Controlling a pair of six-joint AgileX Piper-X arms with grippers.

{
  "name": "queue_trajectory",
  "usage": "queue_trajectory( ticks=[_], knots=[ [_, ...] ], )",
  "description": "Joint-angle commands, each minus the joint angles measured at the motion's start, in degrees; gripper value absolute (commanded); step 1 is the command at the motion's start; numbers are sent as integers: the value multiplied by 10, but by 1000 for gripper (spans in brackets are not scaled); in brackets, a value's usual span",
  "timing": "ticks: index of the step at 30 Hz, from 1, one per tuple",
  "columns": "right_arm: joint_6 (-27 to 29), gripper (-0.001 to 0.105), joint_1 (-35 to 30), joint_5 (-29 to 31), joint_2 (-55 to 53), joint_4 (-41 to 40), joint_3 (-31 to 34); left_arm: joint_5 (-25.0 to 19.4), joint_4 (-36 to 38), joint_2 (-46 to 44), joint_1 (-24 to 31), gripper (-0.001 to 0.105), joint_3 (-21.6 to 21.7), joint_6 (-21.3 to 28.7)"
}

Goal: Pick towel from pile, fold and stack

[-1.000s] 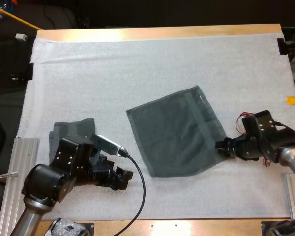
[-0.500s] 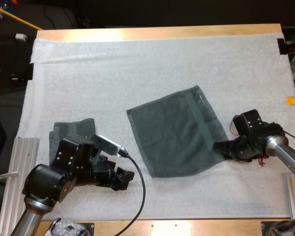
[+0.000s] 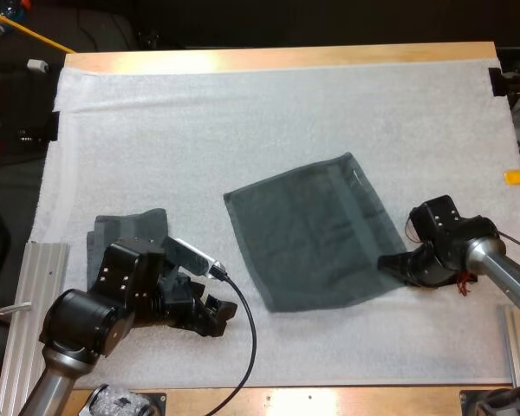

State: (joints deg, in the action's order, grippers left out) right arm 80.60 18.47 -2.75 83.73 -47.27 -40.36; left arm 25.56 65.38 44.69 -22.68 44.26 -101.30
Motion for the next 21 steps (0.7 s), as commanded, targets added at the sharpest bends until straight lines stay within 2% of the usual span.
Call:
queue_trajectory(
  ticks=[1, 4, 8, 10, 21],
  knots=[
    [11, 0, -3, 18, -10, -33, 0, 4, -7, -2, -3, 64, 1, 14],
    [18, 0, -3, 21, -24, -59, 0, 4, -10, 2, -3, 64, 1, 36],
    [18, 0, -3, 21, -42, -61, 0, 18, -10, 23, -16, 64, 1, 40],
    [17, 0, -3, 21, -49, -56, 0, 40, -13, 45, -38, 64, 1, 40],
    [16, 0, -3, 21, -50, -55, 0, 42, -85, 202, -133, 64, 1, 20]
  ],
)
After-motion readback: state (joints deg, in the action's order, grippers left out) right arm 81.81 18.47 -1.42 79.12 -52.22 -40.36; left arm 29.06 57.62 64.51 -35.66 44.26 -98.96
